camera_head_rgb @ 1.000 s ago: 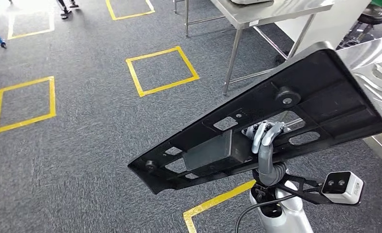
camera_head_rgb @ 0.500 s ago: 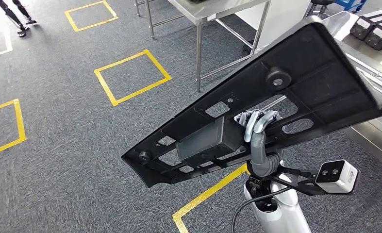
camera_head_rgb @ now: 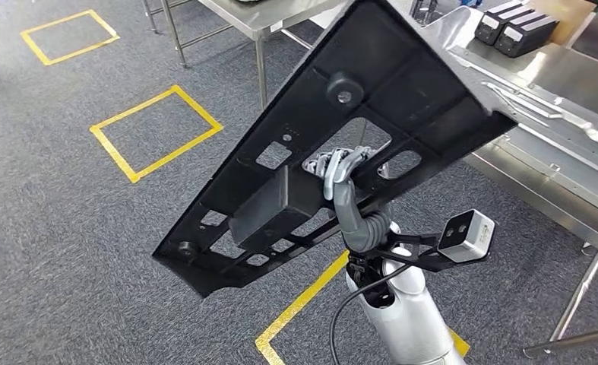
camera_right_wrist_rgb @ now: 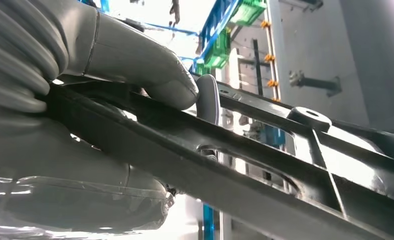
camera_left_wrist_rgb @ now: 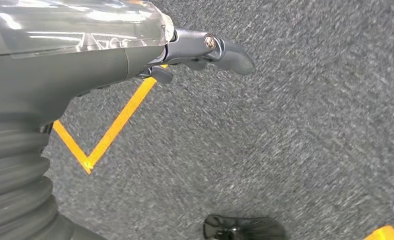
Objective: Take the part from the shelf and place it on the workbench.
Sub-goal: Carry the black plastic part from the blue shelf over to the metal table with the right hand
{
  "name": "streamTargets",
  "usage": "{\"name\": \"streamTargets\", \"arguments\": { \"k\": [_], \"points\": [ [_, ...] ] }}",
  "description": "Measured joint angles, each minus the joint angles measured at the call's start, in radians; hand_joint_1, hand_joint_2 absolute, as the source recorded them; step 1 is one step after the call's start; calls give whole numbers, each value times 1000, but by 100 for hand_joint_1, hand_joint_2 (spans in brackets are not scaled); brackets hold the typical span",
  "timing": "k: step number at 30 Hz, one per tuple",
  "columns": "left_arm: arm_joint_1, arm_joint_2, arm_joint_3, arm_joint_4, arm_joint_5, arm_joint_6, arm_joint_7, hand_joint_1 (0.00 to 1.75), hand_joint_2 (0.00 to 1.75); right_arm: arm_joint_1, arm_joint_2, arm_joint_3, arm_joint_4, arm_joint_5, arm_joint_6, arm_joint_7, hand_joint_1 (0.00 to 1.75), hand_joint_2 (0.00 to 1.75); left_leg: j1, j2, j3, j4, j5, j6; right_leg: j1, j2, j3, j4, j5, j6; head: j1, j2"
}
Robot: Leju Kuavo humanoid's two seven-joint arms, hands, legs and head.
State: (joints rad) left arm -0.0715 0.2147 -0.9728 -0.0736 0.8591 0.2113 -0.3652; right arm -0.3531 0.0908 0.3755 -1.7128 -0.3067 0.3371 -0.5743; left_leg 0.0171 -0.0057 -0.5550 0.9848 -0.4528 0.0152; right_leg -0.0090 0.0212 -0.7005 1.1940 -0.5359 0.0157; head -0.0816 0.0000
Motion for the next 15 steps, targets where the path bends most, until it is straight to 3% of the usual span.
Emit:
{"name": "streamTargets", "arguments": {
  "k": [2,3,4,6,8,9,11,13,15],
  "points": [
    [6,0,7,0,0,0,1,0,175,-3,2,8,14,-2,-4,-1,175,175,-2,24,-1,2,-2,1,-2,-13,-47,95,-27,3,0,0],
    [7,0,9,0,0,0,2,0,175,-3,2,10,20,-2,-5,-1,175,175,-3,35,0,3,-4,1,-3,-16,-46,92,-13,3,0,0],
    [6,0,11,0,0,0,2,0,175,-5,2,12,25,-2,-6,-1,175,175,-5,46,1,4,-7,0,-2,-23,-23,49,16,0,0,0],
    [6,-1,13,0,0,0,2,0,175,-12,5,16,31,-3,-6,-1,175,175,-9,68,8,5,-13,-4,7,-67,54,-93,76,-13,0,0],
    [7,-1,15,0,0,2,5,0,175,-20,10,19,35,-7,-6,0,175,175,-15,90,12,7,-19,-12,19,-101,96,-178,97,-25,0,0],
    [7,-2,18,0,0,6,9,0,175,-24,13,22,38,-11,-6,4,175,175,-16,101,14,7,-22,-17,23,-99,97,-186,94,-28,0,0],
    [4,-2,35,-1,0,26,22,0,175,-33,27,28,45,-22,-6,24,175,175,-15,116,18,8,-28,-28,19,-71,96,-191,100,-34,0,0],
    [0,-3,60,-1,0,53,31,0,175,-50,54,36,54,-31,-5,47,175,175,-10,84,5,47,-58,-39,12,-47,98,-197,106,-42,0,0],
    [2,-5,87,-2,0,73,32,0,175,-71,80,45,64,-38,0,60,175,175,-6,33,-49,166,-121,-48,9,-24,99,-199,108,-46,0,0]
  ]
}}
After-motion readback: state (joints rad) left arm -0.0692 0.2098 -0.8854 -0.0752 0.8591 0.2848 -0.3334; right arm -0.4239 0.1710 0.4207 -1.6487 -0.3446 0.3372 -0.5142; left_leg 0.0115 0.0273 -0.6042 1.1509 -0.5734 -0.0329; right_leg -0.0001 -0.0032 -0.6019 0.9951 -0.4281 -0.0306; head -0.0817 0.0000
